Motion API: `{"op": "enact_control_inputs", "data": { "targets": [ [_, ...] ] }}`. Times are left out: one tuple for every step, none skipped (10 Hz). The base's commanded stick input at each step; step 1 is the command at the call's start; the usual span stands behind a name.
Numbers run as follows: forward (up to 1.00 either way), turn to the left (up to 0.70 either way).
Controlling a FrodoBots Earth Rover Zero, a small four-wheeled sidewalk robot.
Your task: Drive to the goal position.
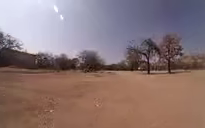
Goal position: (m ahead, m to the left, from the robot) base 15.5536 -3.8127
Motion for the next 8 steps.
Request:
{"op": "enact_control_inputs", "data": {
  "targets": [
    [1.0,0.0],
    [1.0,0.0],
    [1.0,0.0],
    [1.0,0.0],
    [1.0,0.0],
    [1.0,0.0],
    [1.0,0.0],
    [1.0,0.0]
  ]
}}
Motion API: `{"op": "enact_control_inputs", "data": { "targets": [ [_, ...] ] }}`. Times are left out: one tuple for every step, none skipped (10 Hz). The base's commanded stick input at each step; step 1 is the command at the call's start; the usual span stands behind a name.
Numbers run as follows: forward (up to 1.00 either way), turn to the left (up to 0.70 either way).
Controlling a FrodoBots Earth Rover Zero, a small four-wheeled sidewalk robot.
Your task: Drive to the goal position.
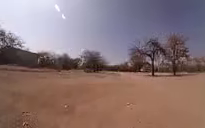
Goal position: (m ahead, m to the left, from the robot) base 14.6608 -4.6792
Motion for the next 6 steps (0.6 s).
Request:
{"op": "enact_control_inputs", "data": {
  "targets": [
    [1.0,0.0],
    [1.0,0.0],
    [1.0,0.0],
    [1.0,0.0],
    [1.0,0.0],
    [1.0,0.0]
  ]
}}
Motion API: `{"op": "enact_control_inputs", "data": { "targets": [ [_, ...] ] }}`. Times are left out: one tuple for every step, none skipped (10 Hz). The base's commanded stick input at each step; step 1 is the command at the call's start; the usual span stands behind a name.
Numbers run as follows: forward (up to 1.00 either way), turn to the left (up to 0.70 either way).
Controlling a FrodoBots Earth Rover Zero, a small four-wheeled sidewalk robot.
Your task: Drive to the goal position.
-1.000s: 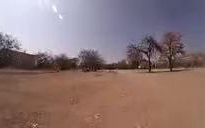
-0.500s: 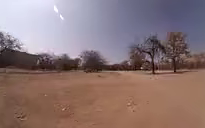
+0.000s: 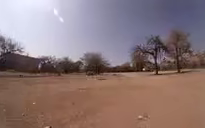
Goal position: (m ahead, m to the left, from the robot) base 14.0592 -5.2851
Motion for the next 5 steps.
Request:
{"op": "enact_control_inputs", "data": {
  "targets": [
    [1.0,0.0],
    [1.0,0.0],
    [1.0,0.0],
    [1.0,0.0],
    [1.0,0.0]
  ]
}}
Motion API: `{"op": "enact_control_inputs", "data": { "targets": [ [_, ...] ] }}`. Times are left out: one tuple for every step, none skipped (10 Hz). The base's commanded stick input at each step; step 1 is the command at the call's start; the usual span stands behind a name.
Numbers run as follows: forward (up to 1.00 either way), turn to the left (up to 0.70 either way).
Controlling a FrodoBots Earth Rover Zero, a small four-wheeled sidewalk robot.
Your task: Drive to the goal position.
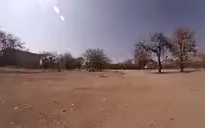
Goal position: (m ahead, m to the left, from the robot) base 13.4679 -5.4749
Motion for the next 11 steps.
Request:
{"op": "enact_control_inputs", "data": {
  "targets": [
    [1.0,0.0],
    [1.0,0.0],
    [1.0,0.0],
    [1.0,0.0],
    [1.0,0.0],
    [1.0,0.0],
    [1.0,0.0],
    [1.0,0.0],
    [1.0,0.0],
    [1.0,0.0],
    [1.0,0.0]
  ]
}}
